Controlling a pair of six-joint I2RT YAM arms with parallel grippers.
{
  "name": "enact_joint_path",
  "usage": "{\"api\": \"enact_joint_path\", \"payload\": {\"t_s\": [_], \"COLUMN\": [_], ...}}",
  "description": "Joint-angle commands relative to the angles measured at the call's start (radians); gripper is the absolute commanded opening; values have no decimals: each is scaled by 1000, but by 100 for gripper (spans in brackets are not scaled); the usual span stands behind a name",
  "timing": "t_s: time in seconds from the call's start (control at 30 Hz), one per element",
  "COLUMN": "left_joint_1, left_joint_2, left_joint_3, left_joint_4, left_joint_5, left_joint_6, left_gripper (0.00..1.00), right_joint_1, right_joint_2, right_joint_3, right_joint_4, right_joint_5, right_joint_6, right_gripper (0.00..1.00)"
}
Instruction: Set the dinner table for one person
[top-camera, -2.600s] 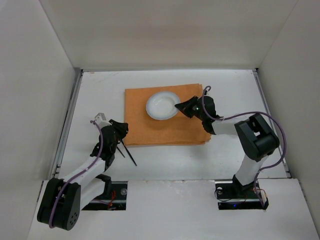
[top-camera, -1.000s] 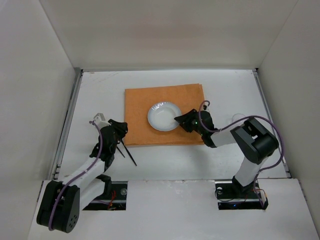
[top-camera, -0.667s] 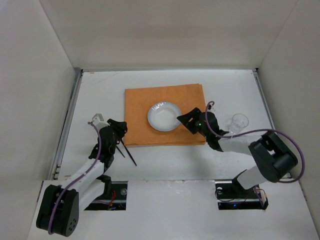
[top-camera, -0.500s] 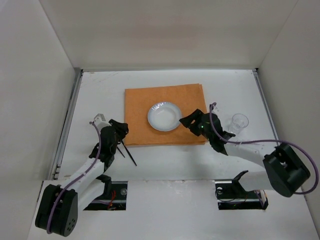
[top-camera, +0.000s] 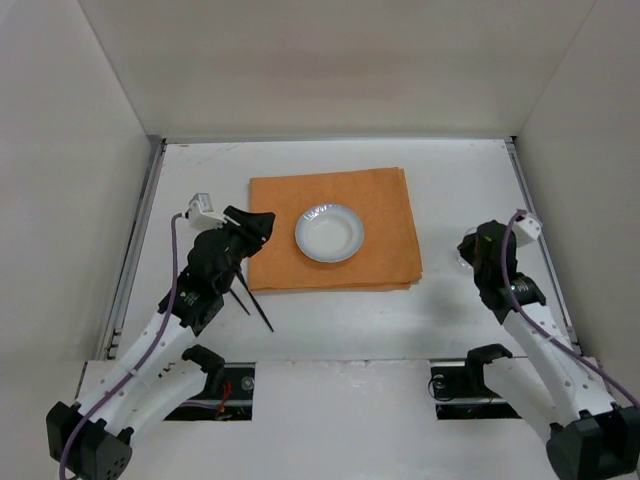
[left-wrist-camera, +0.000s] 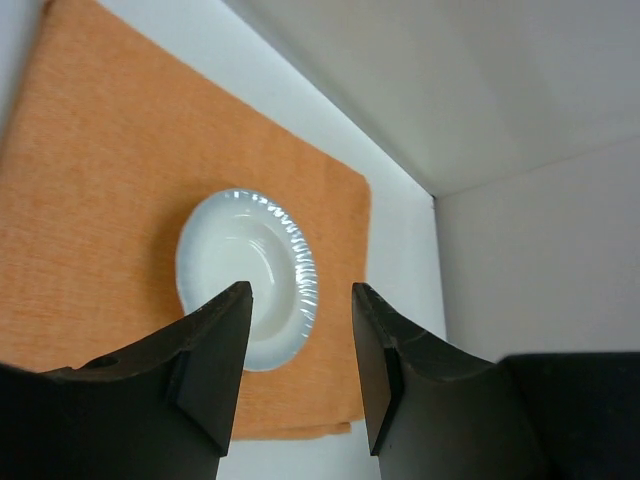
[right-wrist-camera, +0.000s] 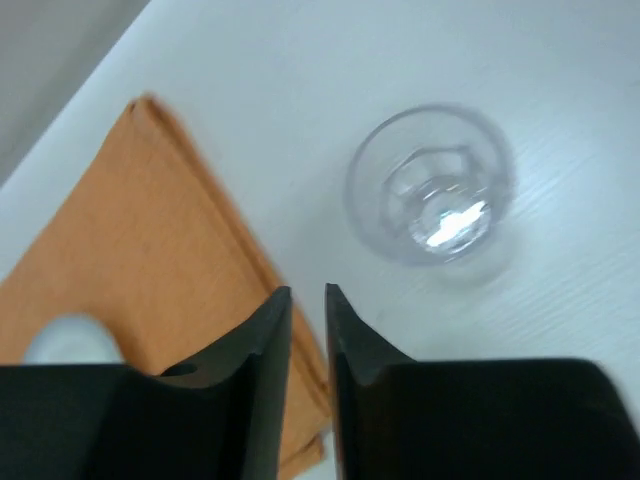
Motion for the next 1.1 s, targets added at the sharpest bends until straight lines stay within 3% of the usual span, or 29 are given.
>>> {"api": "enact_joint_path", "payload": {"t_s": [0.0, 0.1, 0.27, 0.53, 0.8, 1.07], "left_joint_1": [-40, -43, -46, -33, 16, 131], "left_joint_2": [5, 0, 21, 63, 34, 46], "left_joint_3": [64, 90, 149, 127, -121, -292], "left_joint_4": [-59, -45, -38, 16, 131, 289], "left_joint_5": [9, 6, 18, 35, 33, 56], "left_joint_6": [-33, -51, -54, -47, 8, 71], "left_gripper": [42, 42, 43, 44, 44, 44], "right_joint_1": [-120, -208, -271, -272, -291, -305], "right_joint_2": [-7, 65, 96, 194, 229, 316], "right_joint_3": [36, 42, 37, 2, -46, -34], "right_joint_4": [-64, -22, 16, 94, 156, 217], "right_joint_5": [88, 102, 128, 125, 101, 32], "right_joint_6": [-79, -79, -84, -70, -75, -50], "right_gripper": [33, 51, 58, 59, 58, 37]}}
